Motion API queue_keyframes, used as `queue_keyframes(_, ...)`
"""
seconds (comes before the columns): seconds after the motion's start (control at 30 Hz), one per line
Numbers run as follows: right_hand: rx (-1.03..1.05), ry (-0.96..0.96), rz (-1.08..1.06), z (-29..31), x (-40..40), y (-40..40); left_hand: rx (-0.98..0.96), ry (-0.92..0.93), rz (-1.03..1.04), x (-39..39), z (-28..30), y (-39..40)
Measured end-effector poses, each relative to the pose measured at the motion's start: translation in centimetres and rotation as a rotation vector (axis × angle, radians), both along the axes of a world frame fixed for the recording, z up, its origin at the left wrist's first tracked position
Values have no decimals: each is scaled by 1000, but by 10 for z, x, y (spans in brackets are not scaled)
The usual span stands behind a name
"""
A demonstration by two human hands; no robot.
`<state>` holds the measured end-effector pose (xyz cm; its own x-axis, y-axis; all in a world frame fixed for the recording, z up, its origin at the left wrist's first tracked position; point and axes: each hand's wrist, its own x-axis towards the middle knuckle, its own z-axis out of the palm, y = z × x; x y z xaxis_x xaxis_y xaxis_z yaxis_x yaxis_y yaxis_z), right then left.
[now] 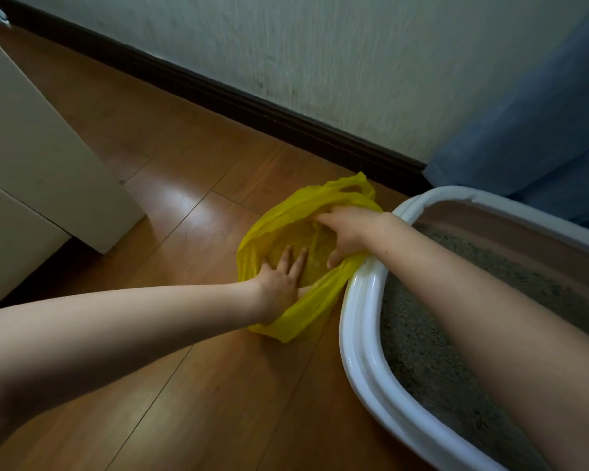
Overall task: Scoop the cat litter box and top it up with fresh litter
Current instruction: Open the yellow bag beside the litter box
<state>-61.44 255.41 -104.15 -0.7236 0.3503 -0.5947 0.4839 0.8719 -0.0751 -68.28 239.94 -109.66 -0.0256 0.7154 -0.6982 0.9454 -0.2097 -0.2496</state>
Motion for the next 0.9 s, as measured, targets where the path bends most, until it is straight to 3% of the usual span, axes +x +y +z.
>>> queue_keyframes(0.27, 204, -256, -37, -22, 5, 13, 37, 87, -128, -45, 10, 4)
queue_keyframes(0.37, 228, -300, -83, -34, 0, 2, 71, -34, -49, -42, 17, 8)
queue_keyframes(0.5, 201, -269, -100, -36, -4, -5, 235, -383, 151, -28, 31, 13)
queue_keyframes(0.63, 165, -285, -6, -26, -7, -14, 76, -320, 76, -4, 20, -6)
queue_keyframes(0.77, 55, -112, 60, 2, -8, -18, 104, -238, -76, 6, 11, -14)
queue_keyframes(0.9, -81, 197, -197, 5, -1, 0, 96, -269, -93, 10, 8, -17)
